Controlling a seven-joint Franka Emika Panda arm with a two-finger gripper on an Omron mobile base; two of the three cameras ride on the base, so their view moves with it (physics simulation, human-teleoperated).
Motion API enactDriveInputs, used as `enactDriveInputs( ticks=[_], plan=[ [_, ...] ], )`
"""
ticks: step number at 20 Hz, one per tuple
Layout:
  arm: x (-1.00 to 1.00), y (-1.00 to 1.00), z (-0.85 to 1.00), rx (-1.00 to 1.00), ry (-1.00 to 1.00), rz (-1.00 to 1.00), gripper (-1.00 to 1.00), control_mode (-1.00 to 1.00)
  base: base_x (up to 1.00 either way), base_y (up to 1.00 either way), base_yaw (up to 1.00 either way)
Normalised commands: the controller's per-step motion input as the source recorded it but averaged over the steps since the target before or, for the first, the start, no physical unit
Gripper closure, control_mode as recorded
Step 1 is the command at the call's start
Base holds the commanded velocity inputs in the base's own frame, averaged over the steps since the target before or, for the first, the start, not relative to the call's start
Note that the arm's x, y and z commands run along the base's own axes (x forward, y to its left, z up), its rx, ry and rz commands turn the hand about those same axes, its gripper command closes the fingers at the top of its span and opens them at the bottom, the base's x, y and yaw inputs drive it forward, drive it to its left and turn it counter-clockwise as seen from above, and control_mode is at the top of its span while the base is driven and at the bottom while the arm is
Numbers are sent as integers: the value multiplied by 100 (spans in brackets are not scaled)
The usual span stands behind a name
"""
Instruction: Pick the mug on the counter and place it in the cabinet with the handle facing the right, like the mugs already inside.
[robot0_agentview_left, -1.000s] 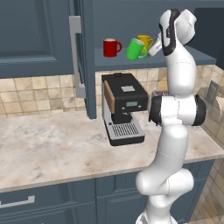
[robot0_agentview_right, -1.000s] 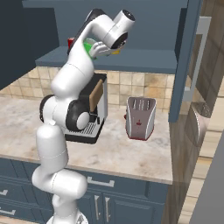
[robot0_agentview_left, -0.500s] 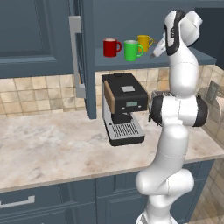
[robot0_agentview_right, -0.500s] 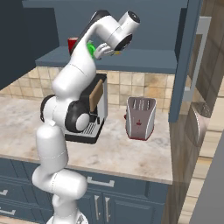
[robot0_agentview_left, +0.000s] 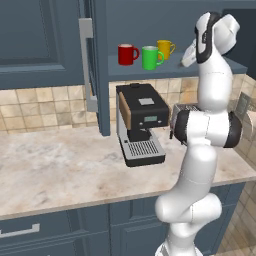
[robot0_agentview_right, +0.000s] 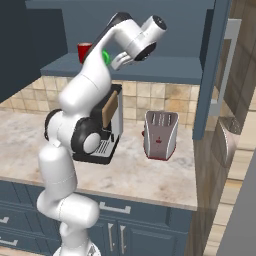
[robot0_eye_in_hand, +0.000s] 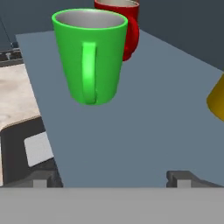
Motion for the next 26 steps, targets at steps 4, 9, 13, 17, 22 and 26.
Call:
enactDriveInputs(
  ticks=[4, 9, 13, 17, 22, 26],
  plan=[
    [-70, 0, -16, 0, -12, 0, -100, -100, 0, 0, 0],
    [-83, 16, -29, 0, -11, 0, -100, -100, 0, 0, 0],
    [-84, 27, -46, 0, -8, 0, -100, -100, 0, 0, 0],
    [-72, 30, -59, -2, -4, 0, -100, -100, 0, 0, 0],
    [-43, 29, -48, -7, -1, 0, -100, -100, 0, 0, 0],
    [-19, 28, -34, -12, 0, 0, -100, -100, 0, 0, 0]
  ],
)
